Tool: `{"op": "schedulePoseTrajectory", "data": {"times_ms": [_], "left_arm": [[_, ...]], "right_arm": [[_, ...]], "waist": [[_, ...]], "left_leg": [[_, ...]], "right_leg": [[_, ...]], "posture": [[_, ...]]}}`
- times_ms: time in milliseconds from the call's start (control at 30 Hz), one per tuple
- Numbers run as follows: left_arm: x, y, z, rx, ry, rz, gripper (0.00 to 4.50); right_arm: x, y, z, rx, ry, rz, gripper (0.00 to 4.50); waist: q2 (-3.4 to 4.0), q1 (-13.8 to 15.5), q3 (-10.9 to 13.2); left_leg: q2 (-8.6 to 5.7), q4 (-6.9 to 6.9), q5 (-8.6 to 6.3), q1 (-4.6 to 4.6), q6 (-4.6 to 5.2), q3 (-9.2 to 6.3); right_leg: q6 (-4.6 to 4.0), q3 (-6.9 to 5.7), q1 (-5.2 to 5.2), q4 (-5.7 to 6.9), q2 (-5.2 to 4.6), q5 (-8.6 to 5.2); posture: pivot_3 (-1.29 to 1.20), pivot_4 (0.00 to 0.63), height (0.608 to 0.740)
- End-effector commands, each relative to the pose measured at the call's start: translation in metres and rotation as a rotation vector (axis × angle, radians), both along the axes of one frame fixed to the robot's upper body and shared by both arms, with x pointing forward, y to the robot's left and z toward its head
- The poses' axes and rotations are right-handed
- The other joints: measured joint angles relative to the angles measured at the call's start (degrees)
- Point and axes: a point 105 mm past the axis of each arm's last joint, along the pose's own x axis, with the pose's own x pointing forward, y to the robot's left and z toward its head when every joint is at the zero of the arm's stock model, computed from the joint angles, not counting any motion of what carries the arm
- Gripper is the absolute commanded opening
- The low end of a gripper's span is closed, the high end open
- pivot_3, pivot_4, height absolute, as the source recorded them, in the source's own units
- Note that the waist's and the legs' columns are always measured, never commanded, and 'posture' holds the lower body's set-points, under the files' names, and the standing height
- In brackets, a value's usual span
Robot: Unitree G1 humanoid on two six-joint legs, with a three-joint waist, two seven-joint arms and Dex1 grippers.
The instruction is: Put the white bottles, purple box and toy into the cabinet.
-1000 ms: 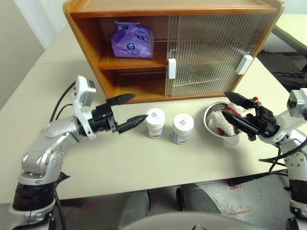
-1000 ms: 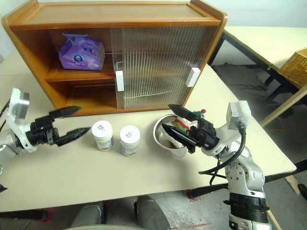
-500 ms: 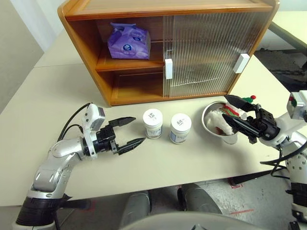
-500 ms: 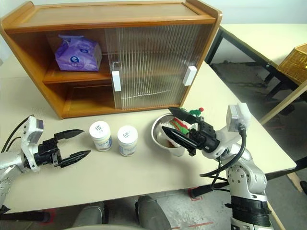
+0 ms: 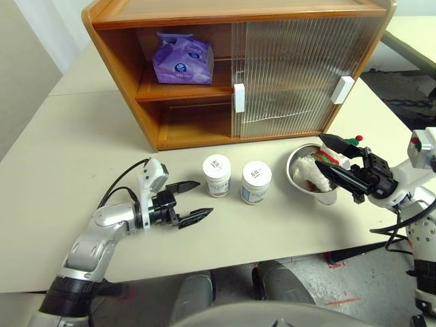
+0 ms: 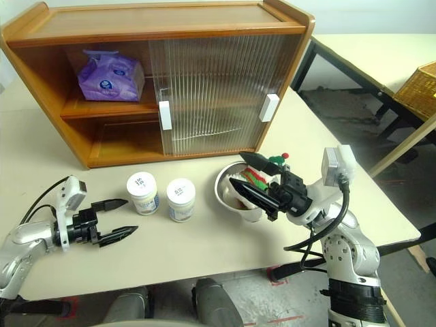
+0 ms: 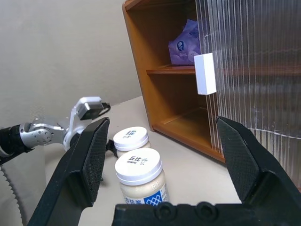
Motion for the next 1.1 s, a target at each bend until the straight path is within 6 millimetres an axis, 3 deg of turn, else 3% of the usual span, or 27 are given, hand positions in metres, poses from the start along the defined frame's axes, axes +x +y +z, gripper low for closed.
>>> {"op": "schedulePoseTrajectory", "data": {"times_ms": [33,133,900,1067,1100], "left_arm": [[0.003,0.001,-0.011,0.041,0.048,0.013,4.47],[0.014,0.002,-0.018,0.123,-0.001,0.043,4.47],[0.031,-0.038,-0.016,0.017,-0.084,-0.048,4.47],[0.030,-0.045,-0.017,-0.021,-0.069,-0.060,3.22],[0.028,-0.046,-0.019,-0.018,-0.055,-0.069,3.20]], "right_arm": [[-0.003,0.000,0.003,0.001,-0.001,0.002,4.50],[-0.003,0.000,0.002,0.002,0.003,-0.004,4.50],[-0.009,0.002,0.005,0.005,-0.004,0.021,4.50],[-0.009,0.002,0.003,-0.002,0.007,0.019,4.50],[-0.009,0.001,0.003,-0.004,0.007,0.018,4.50]], "waist": [[-0.02,-0.1,0.0],[0.00,-0.1,0.0],[0.02,-0.8,0.0],[0.01,-0.8,0.0],[0.01,-0.8,0.0]], "left_leg": [[0.00,0.01,0.00,-0.01,0.00,0.02],[-0.01,-0.01,0.00,0.00,0.00,0.06],[-0.20,0.01,0.02,-0.03,0.02,0.06],[-0.28,0.02,0.03,-0.03,0.05,0.03],[-0.28,0.02,0.03,-0.02,0.06,0.02]], "right_leg": [[-0.01,0.00,0.00,0.00,0.04,0.01],[-0.03,0.00,0.00,-0.01,0.15,0.02],[0.19,0.04,0.08,-0.04,0.17,-0.10],[0.30,0.04,0.15,-0.06,0.12,-0.17],[0.32,0.04,0.17,-0.07,0.11,-0.18]], "posture": [[-0.14,0.066,0.740],[-0.15,0.066,0.740],[-0.16,0.067,0.740],[-0.16,0.072,0.740],[-0.16,0.072,0.740]]}}
